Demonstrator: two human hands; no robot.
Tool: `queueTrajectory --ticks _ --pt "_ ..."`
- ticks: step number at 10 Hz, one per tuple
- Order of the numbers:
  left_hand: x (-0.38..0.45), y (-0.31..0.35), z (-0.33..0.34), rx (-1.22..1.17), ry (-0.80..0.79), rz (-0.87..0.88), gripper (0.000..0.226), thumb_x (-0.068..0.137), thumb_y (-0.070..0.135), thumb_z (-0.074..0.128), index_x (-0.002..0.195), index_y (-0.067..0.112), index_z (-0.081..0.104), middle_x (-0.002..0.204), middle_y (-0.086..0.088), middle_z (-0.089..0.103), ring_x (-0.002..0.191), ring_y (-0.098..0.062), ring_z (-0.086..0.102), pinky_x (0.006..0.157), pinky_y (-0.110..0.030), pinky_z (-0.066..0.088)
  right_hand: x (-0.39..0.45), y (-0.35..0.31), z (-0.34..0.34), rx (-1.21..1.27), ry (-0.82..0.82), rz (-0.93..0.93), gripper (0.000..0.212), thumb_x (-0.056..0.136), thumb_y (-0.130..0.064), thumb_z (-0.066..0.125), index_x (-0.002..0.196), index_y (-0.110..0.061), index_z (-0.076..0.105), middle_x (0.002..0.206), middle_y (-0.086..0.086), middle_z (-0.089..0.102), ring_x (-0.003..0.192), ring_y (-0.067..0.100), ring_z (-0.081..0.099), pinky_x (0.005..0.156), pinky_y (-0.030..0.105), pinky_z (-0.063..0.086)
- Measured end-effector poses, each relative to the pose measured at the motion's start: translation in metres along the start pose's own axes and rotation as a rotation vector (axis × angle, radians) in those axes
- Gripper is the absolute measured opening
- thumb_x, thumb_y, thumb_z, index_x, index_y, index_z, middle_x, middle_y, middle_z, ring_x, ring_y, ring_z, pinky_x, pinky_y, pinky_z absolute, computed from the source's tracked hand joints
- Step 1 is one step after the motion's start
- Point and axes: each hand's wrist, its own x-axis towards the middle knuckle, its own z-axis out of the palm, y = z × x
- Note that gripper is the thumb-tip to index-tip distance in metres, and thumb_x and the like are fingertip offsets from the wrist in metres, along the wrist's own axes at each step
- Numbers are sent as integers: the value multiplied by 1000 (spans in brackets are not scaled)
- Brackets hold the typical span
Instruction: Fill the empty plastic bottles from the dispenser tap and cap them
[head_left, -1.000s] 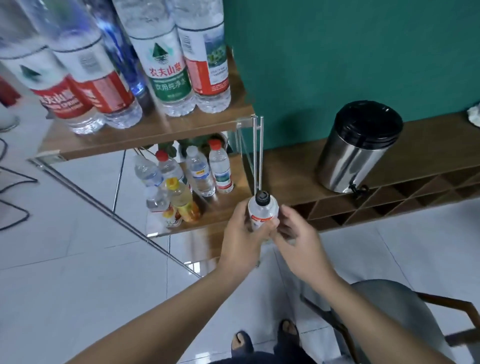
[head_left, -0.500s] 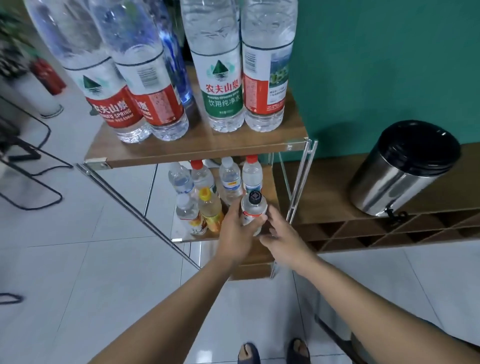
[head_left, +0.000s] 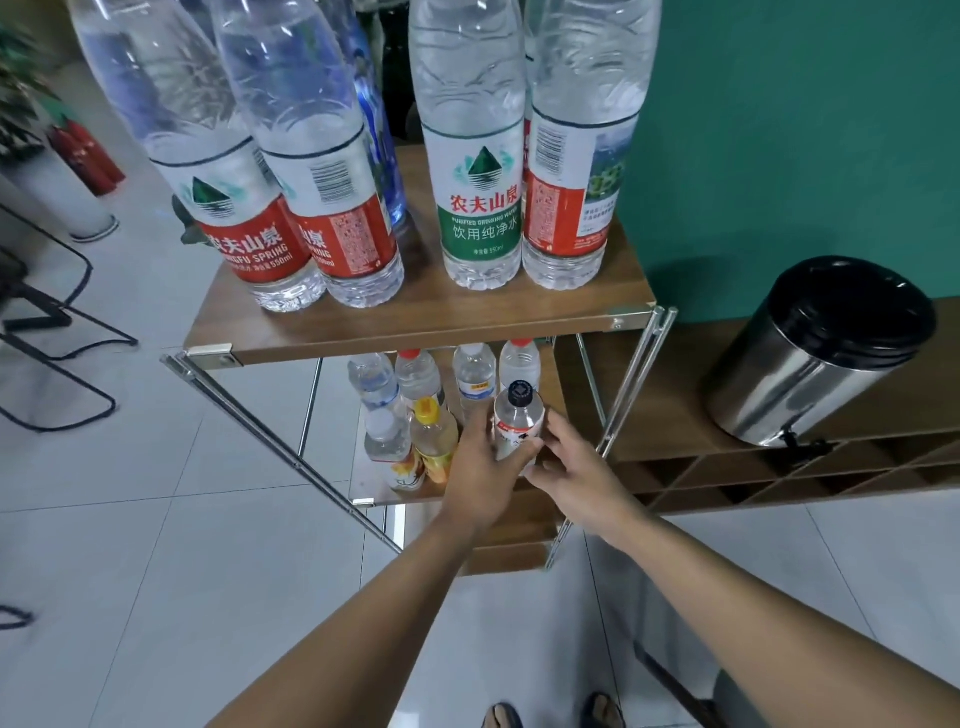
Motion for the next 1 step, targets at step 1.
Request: queueTrajectory --ticks 1 --pt "-8 -2 2 -66 -37 44 64 105 32 80 162 37 49 153 17 67 143 -8 63 122 -41 51 -3 4 -3 3 37 -8 70 103 -40 79 159 -58 42 160 -24 54 146 7 56 120 49 49"
